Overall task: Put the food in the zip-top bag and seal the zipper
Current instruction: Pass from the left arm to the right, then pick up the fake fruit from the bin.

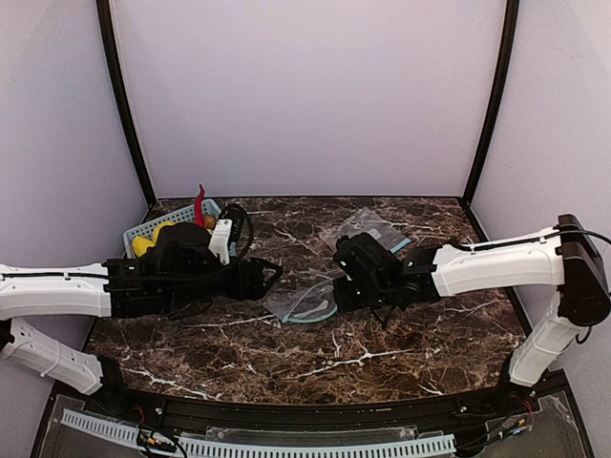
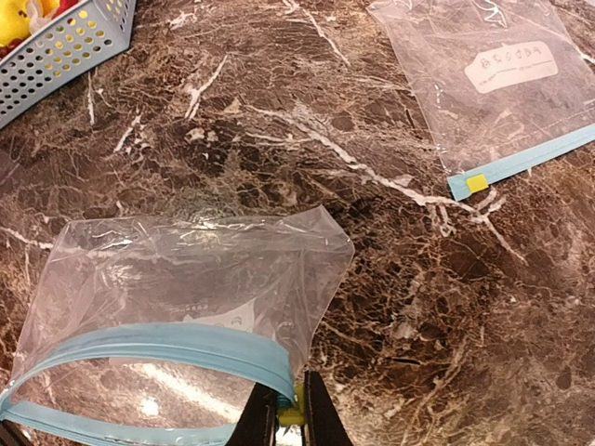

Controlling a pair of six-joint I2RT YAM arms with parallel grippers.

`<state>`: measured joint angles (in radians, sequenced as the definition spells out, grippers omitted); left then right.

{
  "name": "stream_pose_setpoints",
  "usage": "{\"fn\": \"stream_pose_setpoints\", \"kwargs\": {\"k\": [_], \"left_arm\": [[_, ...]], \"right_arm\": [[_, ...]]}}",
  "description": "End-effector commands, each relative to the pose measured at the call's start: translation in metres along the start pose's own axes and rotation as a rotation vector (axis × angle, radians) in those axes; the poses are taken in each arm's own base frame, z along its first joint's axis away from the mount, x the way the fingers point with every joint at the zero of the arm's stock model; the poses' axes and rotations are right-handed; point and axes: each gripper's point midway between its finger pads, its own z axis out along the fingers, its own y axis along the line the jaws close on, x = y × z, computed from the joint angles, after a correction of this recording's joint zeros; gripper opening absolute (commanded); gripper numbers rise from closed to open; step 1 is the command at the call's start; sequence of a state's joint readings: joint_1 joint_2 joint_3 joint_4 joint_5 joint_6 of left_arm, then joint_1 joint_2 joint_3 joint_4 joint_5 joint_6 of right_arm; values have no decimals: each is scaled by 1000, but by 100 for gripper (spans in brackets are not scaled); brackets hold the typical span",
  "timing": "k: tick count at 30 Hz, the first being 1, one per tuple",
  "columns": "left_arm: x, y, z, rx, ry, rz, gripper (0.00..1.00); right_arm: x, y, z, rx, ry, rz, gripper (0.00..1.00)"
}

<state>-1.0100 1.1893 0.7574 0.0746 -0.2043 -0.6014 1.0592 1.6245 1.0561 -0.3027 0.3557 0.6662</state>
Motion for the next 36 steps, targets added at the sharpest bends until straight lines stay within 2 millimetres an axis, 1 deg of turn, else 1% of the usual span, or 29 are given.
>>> {"fn": "stream_pose_setpoints", "kwargs": {"k": [1, 2, 3, 6, 7, 8, 9, 10, 11, 12, 13, 14, 15, 16, 17, 18, 19, 20, 21, 22, 23, 24, 25, 27, 28, 31, 32, 33, 36], "left_arm": [[-10, -8, -30, 8, 84, 116, 87], [-13, -5, -34, 0, 90, 115, 88], [-11, -2, -37, -12, 124, 126, 89], [-18, 25, -47, -77, 148, 119, 92], [-21, 43, -50, -113, 163, 105, 93], [-25, 50, -54, -122, 165, 98, 93], [-29, 67, -58, -156, 178, 91, 93], [-32, 75, -60, -175, 184, 94, 93], [-40, 91, -66, -216, 190, 107, 94], [-41, 97, -65, -224, 209, 112, 96], [-50, 115, -70, -263, 213, 114, 96], [-50, 123, -66, -269, 240, 106, 96], [-60, 144, -71, -314, 234, 90, 96], [-58, 155, -67, -323, 258, 67, 96], [-65, 175, -67, -362, 259, 42, 96], [-70, 181, -67, -361, 253, 27, 96], [-74, 199, -67, -392, 247, -1, 96], [-82, 204, -65, -389, 222, -13, 96], [-84, 221, -66, -412, 214, -50, 97], [-88, 225, -63, -395, 193, -77, 97], [-89, 243, -64, -416, 187, -121, 97], [-92, 248, -62, -406, 169, -143, 97], [-90, 264, -63, -431, 168, -176, 97], [-95, 289, -66, -480, 130, -209, 98], [-99, 303, -71, -513, 99, -227, 98], [-100, 331, -74, -557, 84, -270, 99], [-106, 339, -78, -577, 74, -267, 99], [-104, 346, -76, -595, 87, -267, 99], [-108, 359, -71, -613, 105, -258, 99]], "right_arm": [[-5, -14, -13, 73, 29, -81, 0], [-5, -15, -14, 80, 35, -85, 0], [-5, -15, -15, 84, 41, -91, 0], [-8, -13, -18, 88, 56, -101, 0], [-9, -12, -20, 88, 63, -106, 0], [-9, -12, -20, 93, 70, -108, 0], [-10, -11, -21, 95, 76, -110, 0], [-11, -10, -22, 94, 79, -113, 0], [-13, -9, -22, 93, 81, -113, 0], [-15, -8, -22, 93, 83, -116, 0], [-16, -7, -23, 94, 86, -116, 0], [-17, -6, -23, 94, 86, -119, 0], [-18, -5, -23, 94, 89, -121, 0], [-19, -4, -23, 92, 90, -124, 0], [-20, -3, -22, 93, 90, -124, 0], [-21, -2, -22, 92, 91, -124, 0], [-22, -1, -22, 90, 90, -122, 0], [-23, 1, -22, 84, 91, -123, 0], [-24, 3, -21, 79, 92, -123, 0], [-24, 5, -21, 75, 94, -123, 0], [-25, 6, -20, 71, 95, -124, 0], [-26, 8, -19, 67, 97, -126, 0], [-27, 10, -18, 63, 96, -128, 0], [-29, 13, -18, 55, 96, -132, 0], [-30, 14, -18, 51, 95, -135, 0], [-32, 17, -17, 44, 94, -144, 0], [-33, 18, -17, 40, 92, -145, 0], [-34, 19, -16, 37, 91, -147, 0], [-35, 24, -12, 23, 91, -153, 0]]}}
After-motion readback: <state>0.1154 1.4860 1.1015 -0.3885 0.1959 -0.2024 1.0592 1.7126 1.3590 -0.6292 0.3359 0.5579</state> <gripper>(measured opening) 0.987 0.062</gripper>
